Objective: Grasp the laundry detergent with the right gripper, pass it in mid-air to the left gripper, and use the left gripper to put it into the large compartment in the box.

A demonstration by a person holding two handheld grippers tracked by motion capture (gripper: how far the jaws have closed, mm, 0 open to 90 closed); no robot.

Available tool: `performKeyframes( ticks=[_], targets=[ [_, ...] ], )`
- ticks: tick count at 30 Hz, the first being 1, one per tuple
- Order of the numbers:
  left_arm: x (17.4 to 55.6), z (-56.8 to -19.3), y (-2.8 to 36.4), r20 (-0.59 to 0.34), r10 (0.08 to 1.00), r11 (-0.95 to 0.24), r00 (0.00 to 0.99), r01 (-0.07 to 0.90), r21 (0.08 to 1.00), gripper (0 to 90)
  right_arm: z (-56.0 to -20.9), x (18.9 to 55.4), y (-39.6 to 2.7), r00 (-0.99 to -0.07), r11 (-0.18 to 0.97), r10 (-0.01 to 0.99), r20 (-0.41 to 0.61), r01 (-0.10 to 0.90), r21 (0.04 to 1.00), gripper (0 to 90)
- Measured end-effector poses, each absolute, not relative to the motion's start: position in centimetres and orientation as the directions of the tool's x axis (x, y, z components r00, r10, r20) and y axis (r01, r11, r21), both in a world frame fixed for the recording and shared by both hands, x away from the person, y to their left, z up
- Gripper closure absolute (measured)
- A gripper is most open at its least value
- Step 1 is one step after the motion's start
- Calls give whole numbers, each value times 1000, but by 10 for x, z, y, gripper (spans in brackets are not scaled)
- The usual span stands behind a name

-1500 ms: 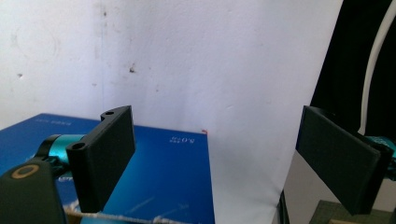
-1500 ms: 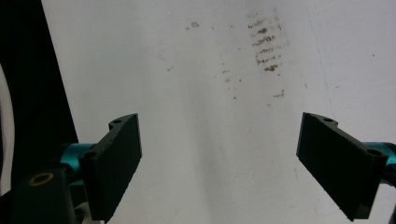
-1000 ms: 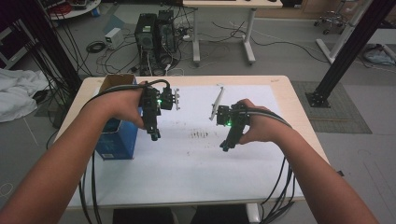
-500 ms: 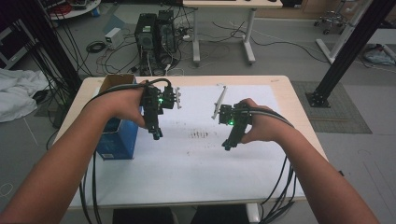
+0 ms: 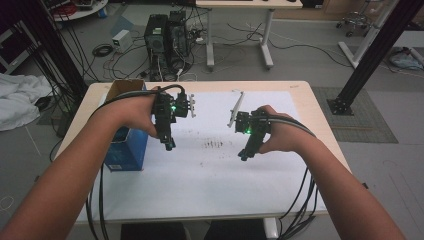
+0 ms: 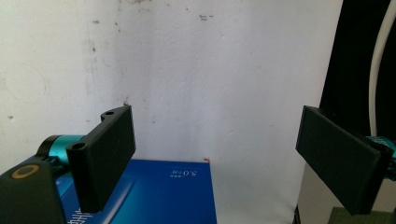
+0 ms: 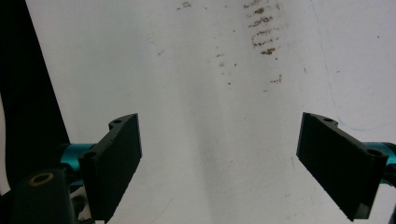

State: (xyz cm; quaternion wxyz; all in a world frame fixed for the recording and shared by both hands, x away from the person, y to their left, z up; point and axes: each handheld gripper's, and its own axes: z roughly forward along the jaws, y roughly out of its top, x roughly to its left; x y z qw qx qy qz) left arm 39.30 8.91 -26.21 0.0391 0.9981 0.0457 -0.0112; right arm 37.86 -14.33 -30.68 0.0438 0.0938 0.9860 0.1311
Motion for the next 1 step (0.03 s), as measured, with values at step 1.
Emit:
performKeyframes(
  ticks=[1],
  targets=[
    [393,-262,89,-24,90,-993,996,91,77,120,-306,378,-144,-978,947,201,-62,178,267,132]
  ],
)
